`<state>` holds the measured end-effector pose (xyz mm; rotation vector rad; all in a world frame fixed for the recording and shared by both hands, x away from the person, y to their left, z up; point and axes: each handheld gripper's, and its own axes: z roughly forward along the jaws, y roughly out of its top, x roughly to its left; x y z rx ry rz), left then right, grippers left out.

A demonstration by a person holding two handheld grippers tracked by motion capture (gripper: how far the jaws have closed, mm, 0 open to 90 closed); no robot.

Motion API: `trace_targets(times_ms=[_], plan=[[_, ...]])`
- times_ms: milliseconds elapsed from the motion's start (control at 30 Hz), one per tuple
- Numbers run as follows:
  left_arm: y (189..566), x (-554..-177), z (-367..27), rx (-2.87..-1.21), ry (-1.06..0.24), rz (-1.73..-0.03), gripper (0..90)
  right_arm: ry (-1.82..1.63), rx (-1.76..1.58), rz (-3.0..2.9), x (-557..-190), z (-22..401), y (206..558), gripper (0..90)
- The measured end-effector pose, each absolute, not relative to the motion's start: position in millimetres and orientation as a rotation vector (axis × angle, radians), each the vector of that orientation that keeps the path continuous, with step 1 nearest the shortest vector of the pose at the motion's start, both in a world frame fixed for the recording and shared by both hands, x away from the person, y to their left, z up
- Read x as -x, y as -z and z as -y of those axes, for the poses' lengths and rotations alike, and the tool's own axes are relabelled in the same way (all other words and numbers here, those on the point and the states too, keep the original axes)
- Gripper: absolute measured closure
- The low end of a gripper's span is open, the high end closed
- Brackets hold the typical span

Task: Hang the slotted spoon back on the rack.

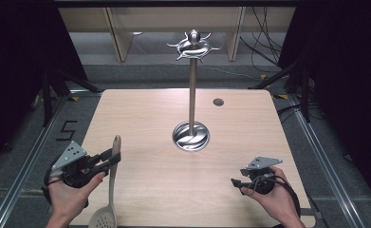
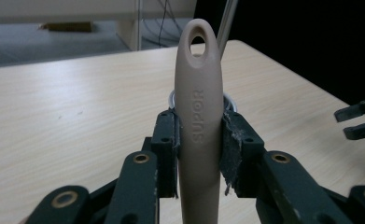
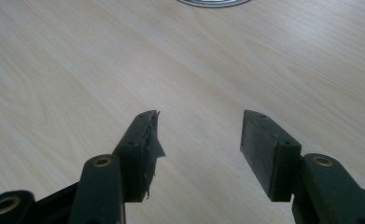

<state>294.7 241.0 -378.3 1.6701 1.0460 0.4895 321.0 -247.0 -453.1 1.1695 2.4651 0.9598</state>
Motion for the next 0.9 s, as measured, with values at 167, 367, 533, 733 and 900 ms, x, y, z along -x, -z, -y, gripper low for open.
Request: trace_targets(times_ms=[167, 367, 533, 733, 900], plan=[[375.8, -293.5, -243.6, -1.610, -0.526, -0.993, 67.8, -0.957, -1.171, -2.470, -320.6, 246.8, 453.0, 46.9], [365.4, -289.8, -243.1, -1.556, -0.605, -0.931, 67.8, -0.958, -1.175, -2.468, -320.7, 246.8, 453.0, 46.9], [356.6, -295.9, -240.8, -1.529, -0.630, -0.885, 67.8, -0.960, -1.175, -2.464, -320.5, 246.8, 452.6, 46.9], [347.6, -304.0, -237.1, -1.512, -0.642, -0.868, 67.8, -0.961, -1.174, -2.463, -320.6, 246.9, 452.7, 46.9], [337.6, -312.1, -233.7, -1.493, -0.654, -0.844, 67.8, -0.963, -1.151, -2.457, -321.6, 247.8, 453.8, 46.9]])
